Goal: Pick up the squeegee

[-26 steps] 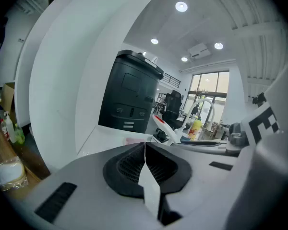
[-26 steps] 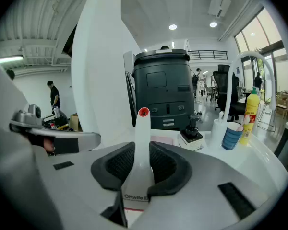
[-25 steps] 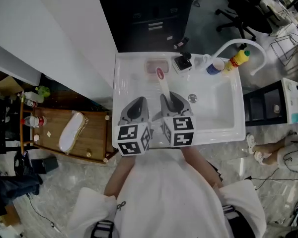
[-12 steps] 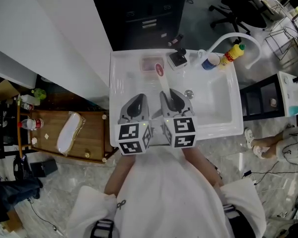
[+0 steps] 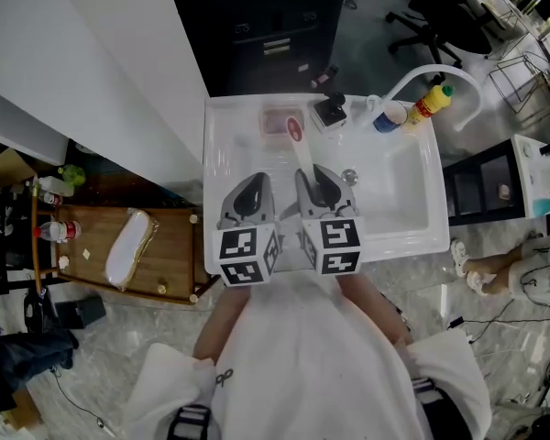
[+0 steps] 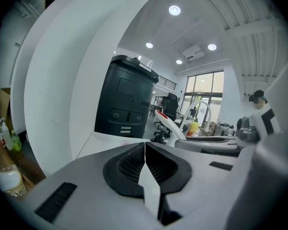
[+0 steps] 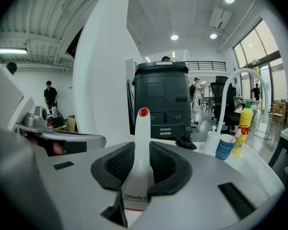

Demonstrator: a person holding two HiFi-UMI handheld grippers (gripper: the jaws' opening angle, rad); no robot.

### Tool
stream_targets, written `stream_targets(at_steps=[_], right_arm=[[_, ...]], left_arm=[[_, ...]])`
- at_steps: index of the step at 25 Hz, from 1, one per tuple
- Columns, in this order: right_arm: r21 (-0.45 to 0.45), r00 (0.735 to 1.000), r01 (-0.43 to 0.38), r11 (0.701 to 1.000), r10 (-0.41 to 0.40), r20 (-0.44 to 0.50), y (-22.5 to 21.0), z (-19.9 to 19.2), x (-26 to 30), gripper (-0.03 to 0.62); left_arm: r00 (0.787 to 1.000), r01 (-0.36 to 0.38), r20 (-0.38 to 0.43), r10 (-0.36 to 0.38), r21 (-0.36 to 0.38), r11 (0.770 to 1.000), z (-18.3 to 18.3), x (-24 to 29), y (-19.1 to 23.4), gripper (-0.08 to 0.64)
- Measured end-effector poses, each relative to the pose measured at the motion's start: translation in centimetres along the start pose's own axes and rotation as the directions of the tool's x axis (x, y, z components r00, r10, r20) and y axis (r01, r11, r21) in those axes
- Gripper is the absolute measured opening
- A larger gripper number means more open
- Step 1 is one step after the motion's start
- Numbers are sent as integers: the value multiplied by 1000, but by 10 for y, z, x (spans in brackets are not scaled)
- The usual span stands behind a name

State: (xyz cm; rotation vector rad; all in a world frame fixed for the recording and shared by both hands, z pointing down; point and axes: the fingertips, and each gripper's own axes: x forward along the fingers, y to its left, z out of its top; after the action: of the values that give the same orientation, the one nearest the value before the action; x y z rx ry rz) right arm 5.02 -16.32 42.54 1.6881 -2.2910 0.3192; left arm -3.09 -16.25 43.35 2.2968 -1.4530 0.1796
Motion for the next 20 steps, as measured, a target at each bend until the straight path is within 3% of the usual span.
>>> stream_targets(at_steps=[20], right_arm=[[-12,1000,-11,1000,11,4,-1,-2,6,104]], left_arm=[[1000,-15,-10,15,12,1000,-2,3,2,28]])
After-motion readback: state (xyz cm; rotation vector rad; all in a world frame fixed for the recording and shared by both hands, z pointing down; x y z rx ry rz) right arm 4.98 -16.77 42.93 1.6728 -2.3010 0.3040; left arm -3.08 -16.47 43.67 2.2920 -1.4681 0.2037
